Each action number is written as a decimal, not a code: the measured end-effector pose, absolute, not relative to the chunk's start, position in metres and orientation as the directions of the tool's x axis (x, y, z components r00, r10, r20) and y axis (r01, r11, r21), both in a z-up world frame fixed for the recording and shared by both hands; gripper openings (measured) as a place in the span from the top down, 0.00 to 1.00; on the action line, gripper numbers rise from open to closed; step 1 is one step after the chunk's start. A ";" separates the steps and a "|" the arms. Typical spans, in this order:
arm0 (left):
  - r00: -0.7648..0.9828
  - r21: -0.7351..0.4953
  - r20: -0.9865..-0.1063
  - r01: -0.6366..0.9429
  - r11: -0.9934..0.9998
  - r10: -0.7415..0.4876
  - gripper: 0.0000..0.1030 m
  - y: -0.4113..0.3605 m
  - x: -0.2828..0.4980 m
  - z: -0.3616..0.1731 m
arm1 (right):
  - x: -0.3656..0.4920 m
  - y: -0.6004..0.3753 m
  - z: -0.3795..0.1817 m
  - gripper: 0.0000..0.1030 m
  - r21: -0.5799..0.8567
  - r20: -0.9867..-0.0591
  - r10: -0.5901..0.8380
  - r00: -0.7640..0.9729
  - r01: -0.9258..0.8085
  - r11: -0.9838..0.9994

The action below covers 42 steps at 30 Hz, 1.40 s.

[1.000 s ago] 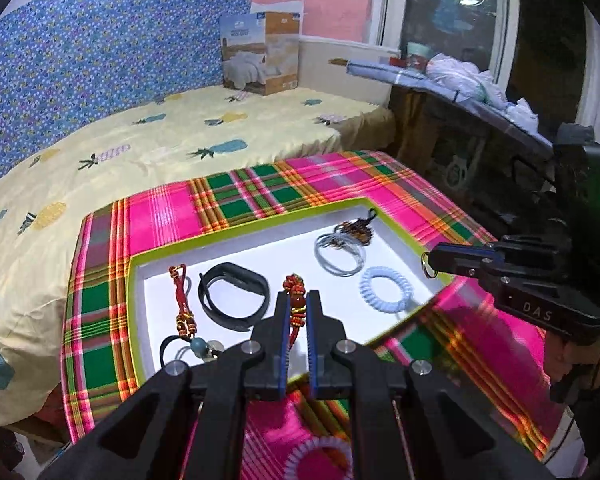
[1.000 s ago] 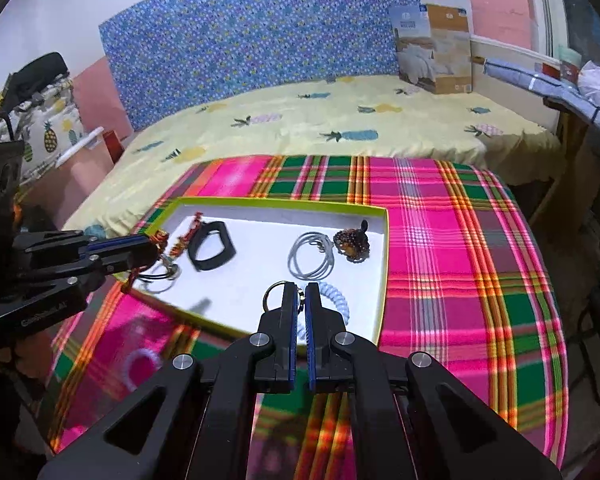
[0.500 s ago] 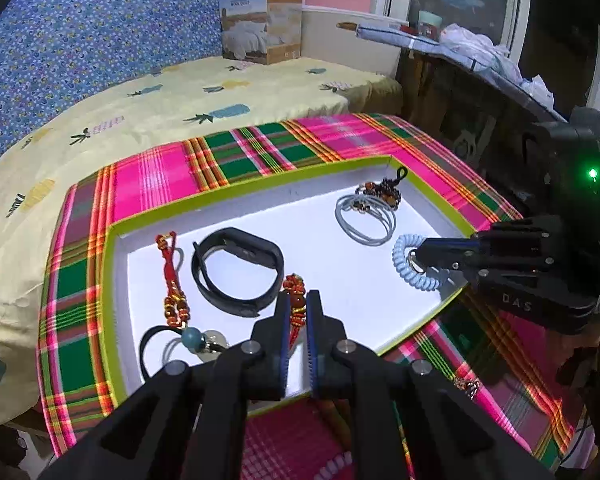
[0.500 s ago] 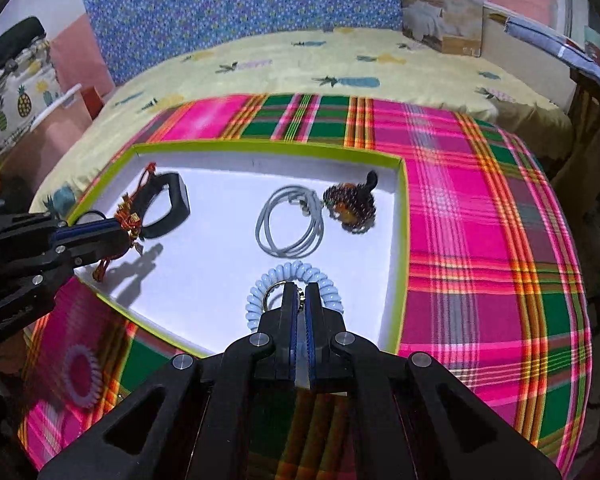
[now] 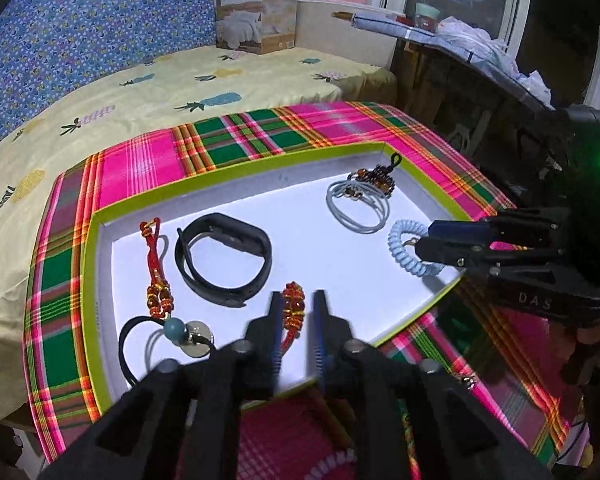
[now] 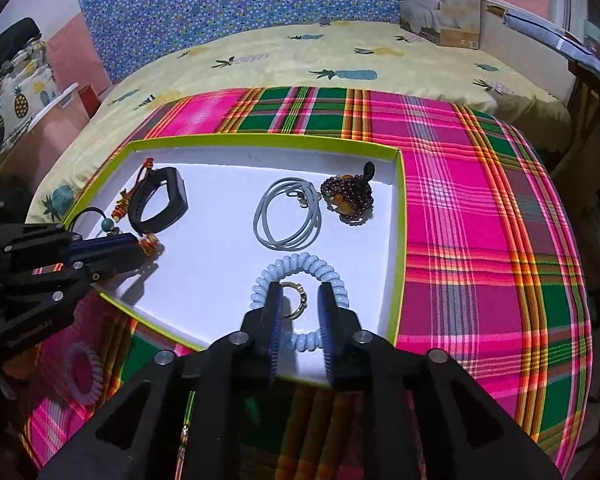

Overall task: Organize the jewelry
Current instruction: 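Place the orange tassel in the box with the left tool while the right tool drops the ring, then move the left tool to the lavender coiled bracelet while the right tool approaches the gold chain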

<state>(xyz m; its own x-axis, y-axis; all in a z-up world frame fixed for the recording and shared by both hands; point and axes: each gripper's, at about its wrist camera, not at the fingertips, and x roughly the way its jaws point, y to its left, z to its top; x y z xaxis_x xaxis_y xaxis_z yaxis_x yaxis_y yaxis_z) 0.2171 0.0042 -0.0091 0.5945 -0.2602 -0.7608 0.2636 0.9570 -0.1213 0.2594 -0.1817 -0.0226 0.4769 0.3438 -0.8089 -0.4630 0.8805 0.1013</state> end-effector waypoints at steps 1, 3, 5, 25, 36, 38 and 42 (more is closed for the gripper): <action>0.599 -0.124 -0.757 0.264 0.957 -0.263 0.72 0.004 0.216 -0.007 | 0.258 -0.182 -0.021 0.74 0.103 -0.805 0.348 0.481 -0.464 0.880; 0.607 -0.128 -0.748 0.265 0.956 -0.268 0.71 0.005 0.212 -0.003 | 0.255 -0.184 -0.017 0.74 0.106 -0.798 0.354 0.488 -0.464 0.879; 0.619 -0.125 -0.740 0.256 0.958 -0.262 0.71 0.007 0.207 0.002 | 0.252 -0.186 -0.013 0.74 0.110 -0.788 0.361 0.498 -0.463 0.880; 0.713 -0.140 -0.669 0.158 0.977 -0.211 0.71 0.029 0.090 0.026 | 0.141 -0.212 0.023 0.74 0.138 -0.689 0.431 0.583 -0.478 0.867; 0.705 -0.143 -0.679 0.146 0.979 -0.204 0.71 0.021 0.057 0.017 | 0.099 -0.215 0.018 0.74 0.139 -0.677 0.444 0.587 -0.490 0.860; 0.704 -0.144 -0.681 0.142 0.979 -0.202 0.71 0.021 0.055 0.015 | 0.097 -0.215 0.018 0.74 0.137 -0.678 0.445 0.586 -0.494 0.859; 0.700 -0.141 -0.686 0.136 0.981 -0.196 0.71 0.021 0.055 0.013 | 0.096 -0.212 0.016 0.74 0.133 -0.681 0.446 0.581 -0.502 0.855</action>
